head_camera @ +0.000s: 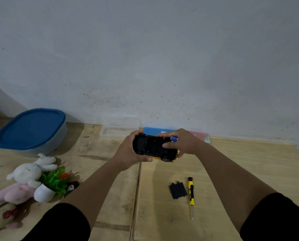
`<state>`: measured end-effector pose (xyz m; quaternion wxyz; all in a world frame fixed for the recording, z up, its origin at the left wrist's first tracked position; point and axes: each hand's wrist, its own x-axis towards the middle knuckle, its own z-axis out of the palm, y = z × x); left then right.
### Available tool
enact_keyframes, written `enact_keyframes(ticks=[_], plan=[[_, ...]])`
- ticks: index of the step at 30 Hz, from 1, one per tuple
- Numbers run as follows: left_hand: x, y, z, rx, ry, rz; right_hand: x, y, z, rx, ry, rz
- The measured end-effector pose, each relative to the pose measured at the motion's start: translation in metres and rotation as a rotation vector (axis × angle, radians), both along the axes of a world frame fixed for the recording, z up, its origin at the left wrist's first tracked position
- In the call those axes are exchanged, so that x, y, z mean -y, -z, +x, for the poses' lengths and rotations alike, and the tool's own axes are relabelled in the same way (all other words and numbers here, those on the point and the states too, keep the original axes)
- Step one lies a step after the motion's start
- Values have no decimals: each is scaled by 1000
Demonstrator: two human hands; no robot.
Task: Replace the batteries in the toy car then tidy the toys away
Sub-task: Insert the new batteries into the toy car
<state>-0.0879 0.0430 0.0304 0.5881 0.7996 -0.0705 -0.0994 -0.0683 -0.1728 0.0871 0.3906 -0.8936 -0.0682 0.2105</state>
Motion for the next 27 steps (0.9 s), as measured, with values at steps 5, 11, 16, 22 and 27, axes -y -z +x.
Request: enact_keyframes(ticks=[5, 11, 16, 22, 27], plan=[[0, 2, 1, 37, -34, 32, -7, 0, -1, 225, 31, -180], [4, -1, 1, 65, -57, 57, -38, -7, -1, 442, 103, -165], [6, -6, 2, 57, -61, -3, -60, -2, -6, 462, 83, -161], [-6, -3, 2, 55, -94, -3, -68, 1, -8, 454, 58, -126], [-15, 2, 1, 38, -94, -2, -69, -4, -6, 375, 134, -29]])
